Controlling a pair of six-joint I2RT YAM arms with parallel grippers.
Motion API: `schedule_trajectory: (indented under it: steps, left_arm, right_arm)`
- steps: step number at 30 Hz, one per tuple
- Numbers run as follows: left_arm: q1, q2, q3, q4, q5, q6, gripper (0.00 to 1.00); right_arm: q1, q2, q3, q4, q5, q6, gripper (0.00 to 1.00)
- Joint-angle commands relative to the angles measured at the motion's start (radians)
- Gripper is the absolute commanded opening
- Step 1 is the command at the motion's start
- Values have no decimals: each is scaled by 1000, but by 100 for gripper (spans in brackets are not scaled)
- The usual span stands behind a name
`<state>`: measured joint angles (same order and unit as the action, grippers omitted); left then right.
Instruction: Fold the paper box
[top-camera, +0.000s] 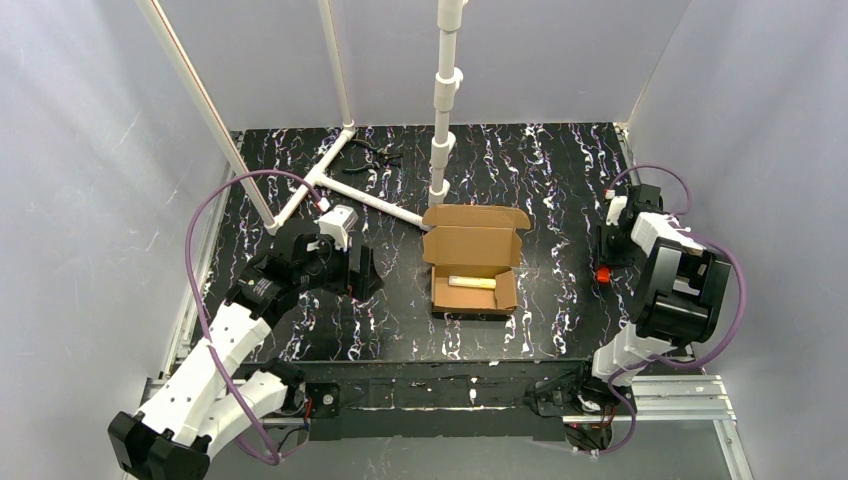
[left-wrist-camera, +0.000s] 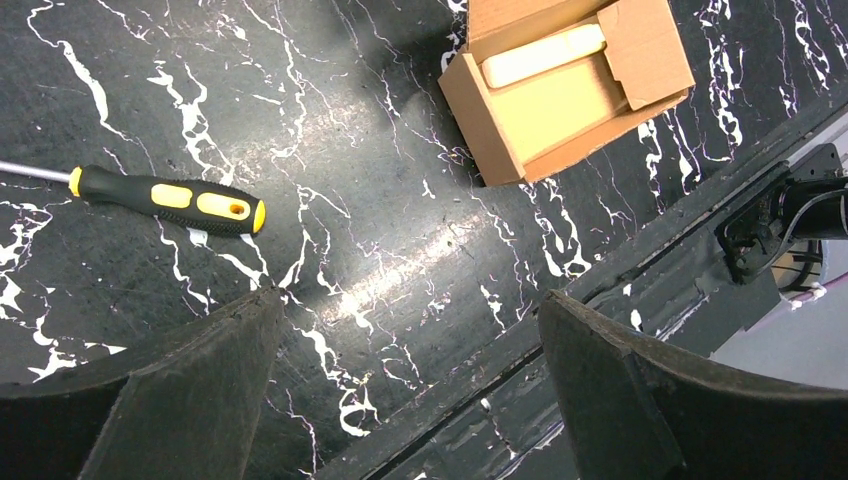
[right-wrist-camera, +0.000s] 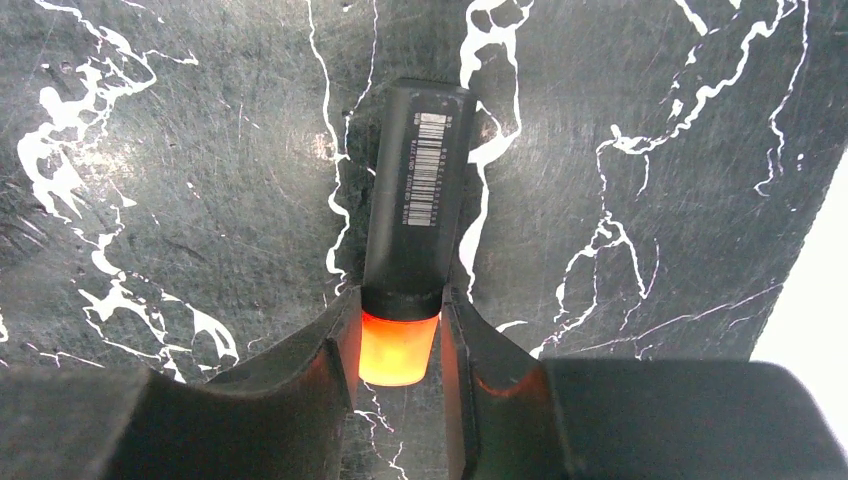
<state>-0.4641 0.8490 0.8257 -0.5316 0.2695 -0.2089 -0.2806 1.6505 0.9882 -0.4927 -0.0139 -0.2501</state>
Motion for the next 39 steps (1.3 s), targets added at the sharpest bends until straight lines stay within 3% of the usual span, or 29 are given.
schedule_trajectory:
  steps: [1,5,10,11,15,17,23,25,27,29,32,39]
  left_arm:
    - [17,2,-5,-13,8,17,98]
    - [23,5,-8,-8,-4,17,98]
    - [30,5,-13,-7,-33,21,98]
    - [31,5,-14,-5,-39,22,98]
    - [33,3,-18,0,-47,26,98]
    - [33,1,-22,7,-38,27,98]
    - [35,-15,-40,50,64,43,98]
    - [35,-25,-48,71,96,39,98]
    - [36,-36,-62,97,129,29,98]
    - [36,-44,-76,137,171,7,98]
    - [35,-48,-100,210,231,-44,97]
    - [36,-54,-237,499,315,-350,97]
  right_arm:
    - [-5,22,-22,78,30,-29,33]
    - [-5,22,-46,99,28,-53,48]
    - [-4,22,-54,127,22,-77,52]
    - [-4,19,-57,134,20,-81,49]
    - [-4,-19,-77,164,-17,-98,20]
    - [-5,-66,-78,154,-71,-124,15]
    - [-3,-264,-13,-132,-581,-438,11]
    - [4,-315,23,-242,-734,-549,1]
    - [21,-342,54,-364,-869,-691,1]
    - [66,-352,88,-520,-956,-845,1]
    - [195,-346,144,-617,-981,-979,1]
    - [517,-315,157,-408,-874,-808,1]
